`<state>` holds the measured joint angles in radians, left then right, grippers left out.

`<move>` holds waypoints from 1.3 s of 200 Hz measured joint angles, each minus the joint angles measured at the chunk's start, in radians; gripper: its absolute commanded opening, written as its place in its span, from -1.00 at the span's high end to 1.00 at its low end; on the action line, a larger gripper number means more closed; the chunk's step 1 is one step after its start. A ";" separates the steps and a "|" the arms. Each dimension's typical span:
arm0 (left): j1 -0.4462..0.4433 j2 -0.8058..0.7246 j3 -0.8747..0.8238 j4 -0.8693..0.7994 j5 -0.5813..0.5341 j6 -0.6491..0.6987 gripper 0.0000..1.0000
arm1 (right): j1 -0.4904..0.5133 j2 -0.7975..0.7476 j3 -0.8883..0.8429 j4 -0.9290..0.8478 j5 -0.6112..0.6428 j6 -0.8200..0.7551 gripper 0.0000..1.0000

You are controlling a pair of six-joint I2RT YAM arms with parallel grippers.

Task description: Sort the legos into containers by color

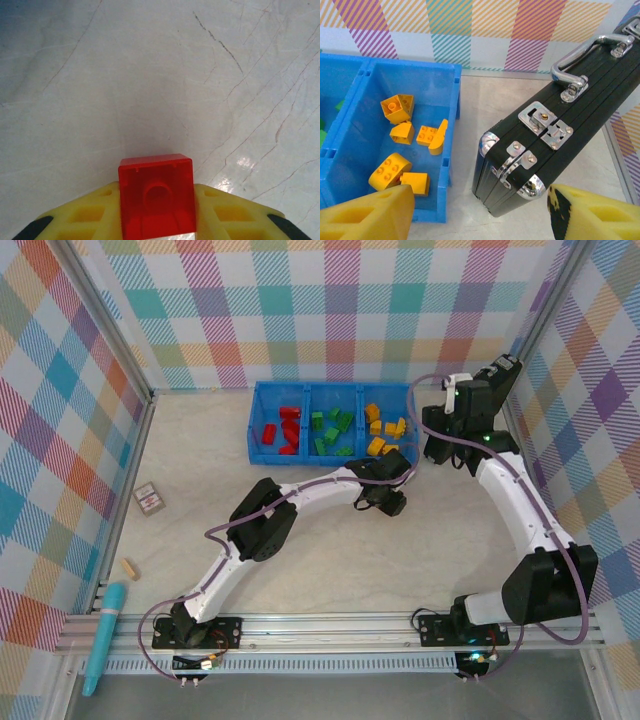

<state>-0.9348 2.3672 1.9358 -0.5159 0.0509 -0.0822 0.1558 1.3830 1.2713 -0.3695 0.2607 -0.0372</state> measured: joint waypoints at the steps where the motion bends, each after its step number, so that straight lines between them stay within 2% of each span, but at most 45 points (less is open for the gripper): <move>1: 0.000 -0.001 -0.001 0.000 0.000 0.000 0.39 | 0.000 0.000 -0.001 0.000 0.000 0.000 -0.42; 47: 0.035 -0.087 -0.103 -0.037 -0.059 -0.015 0.40 | -0.001 -0.031 -0.075 0.011 -0.018 0.033 -0.45; 88: 0.113 -0.277 -0.180 -0.101 -0.132 -0.002 0.34 | -0.001 -0.056 -0.211 0.055 -0.113 0.125 -0.42; 121: 0.162 -0.455 -0.176 -0.133 -0.249 0.045 0.31 | 0.022 -0.055 -0.312 0.082 -0.192 0.212 -0.40; 143: 0.198 -0.526 -0.173 -0.144 -0.324 0.080 0.31 | 0.080 -0.050 -0.349 0.101 -0.219 0.270 -0.42; 200: 0.352 -0.554 -0.227 -0.126 -0.359 0.115 0.30 | 0.308 0.107 -0.332 0.123 -0.217 0.341 -0.50; 260: 0.469 -0.508 -0.237 -0.060 -0.343 0.108 0.29 | 0.392 0.241 -0.228 0.129 -0.186 0.348 -0.59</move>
<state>-0.4656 1.8595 1.6989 -0.5758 -0.2920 0.0261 0.5480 1.6238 1.0431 -0.2401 0.0746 0.3111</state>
